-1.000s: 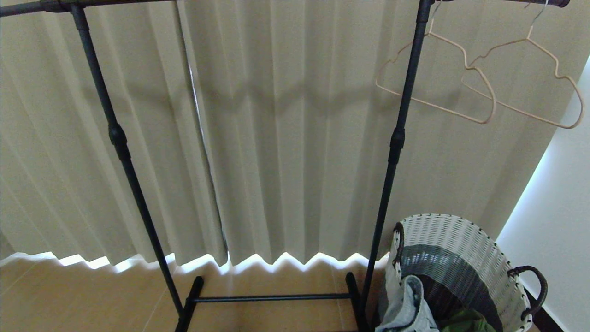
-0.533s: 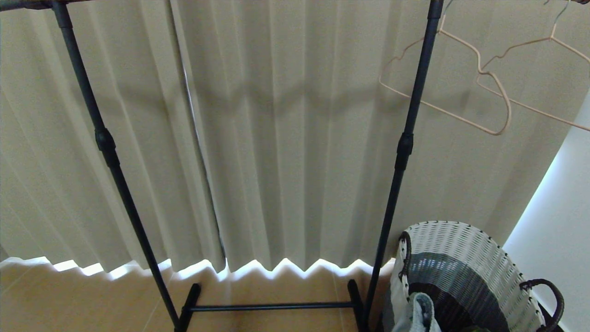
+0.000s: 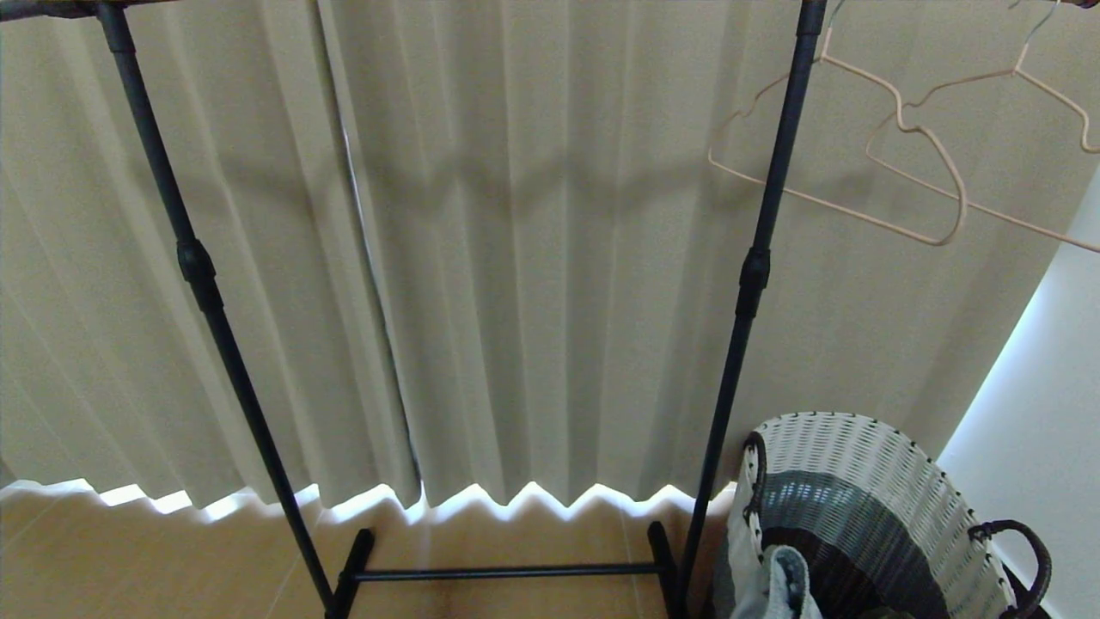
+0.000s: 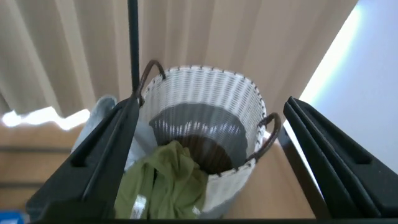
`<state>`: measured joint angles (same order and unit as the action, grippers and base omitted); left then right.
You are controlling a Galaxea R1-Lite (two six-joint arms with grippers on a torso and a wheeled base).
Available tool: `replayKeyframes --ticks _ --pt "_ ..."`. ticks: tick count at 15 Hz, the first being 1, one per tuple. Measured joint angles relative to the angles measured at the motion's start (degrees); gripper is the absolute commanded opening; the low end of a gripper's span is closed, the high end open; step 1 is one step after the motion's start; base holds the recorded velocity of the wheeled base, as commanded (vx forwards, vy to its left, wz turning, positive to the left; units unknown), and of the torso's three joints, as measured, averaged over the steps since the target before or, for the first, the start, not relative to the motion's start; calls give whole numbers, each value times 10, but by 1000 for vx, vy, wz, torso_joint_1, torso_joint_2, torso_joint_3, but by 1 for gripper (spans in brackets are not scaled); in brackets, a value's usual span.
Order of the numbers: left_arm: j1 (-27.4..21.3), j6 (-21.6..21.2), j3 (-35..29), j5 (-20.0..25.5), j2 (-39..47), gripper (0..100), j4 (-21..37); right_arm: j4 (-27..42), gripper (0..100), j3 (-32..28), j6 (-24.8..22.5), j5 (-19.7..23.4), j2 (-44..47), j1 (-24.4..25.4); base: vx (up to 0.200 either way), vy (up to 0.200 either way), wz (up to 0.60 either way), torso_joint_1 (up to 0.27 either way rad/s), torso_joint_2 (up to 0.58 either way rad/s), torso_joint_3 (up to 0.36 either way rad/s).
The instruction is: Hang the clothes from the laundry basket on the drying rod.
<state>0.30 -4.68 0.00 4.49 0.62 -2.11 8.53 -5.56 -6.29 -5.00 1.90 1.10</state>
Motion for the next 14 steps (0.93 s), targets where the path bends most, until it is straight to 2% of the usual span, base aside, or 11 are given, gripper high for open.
replayKeyframes --ticks 4,8,11,14 --pt "0 1 0 0 0 100 0 14 100 -27 -24 -7 104 42 0 0 0 0 0 0" --pt "0 8 0 -13 0 100 0 -26 100 -35 -78 -9 286 53 0 0 0 0 0 0" --pt "0 17 0 -24 0 100 0 -54 100 -36 -153 -15 435 50 0 0 0 0 0 0" --pt "0 16 0 -24 0 100 0 -63 100 -36 -254 -30 546 33 0 0 0 0 0 0"
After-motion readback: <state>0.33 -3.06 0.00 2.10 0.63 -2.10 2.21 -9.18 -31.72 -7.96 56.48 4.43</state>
